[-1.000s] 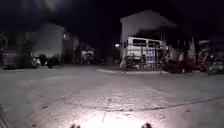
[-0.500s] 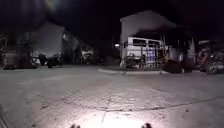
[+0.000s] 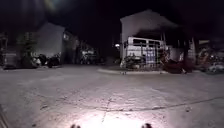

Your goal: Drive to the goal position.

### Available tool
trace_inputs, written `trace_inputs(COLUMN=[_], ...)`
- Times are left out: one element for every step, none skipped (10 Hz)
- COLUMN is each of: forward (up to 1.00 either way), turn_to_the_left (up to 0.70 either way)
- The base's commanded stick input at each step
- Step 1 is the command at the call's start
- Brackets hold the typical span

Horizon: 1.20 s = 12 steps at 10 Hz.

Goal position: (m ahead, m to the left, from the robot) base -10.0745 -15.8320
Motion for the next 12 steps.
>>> trace_inputs(forward=[0.0,0.0,0.0,0.0,0.0,0.0,0.0,0.0,0.0,0.0,0.0,0.0], turn_to_the_left=[-0.85,-0.85,-0.85,-0.85,-0.85,-0.85,-0.85,-0.85,-0.85,-0.85,-0.85,-0.85])
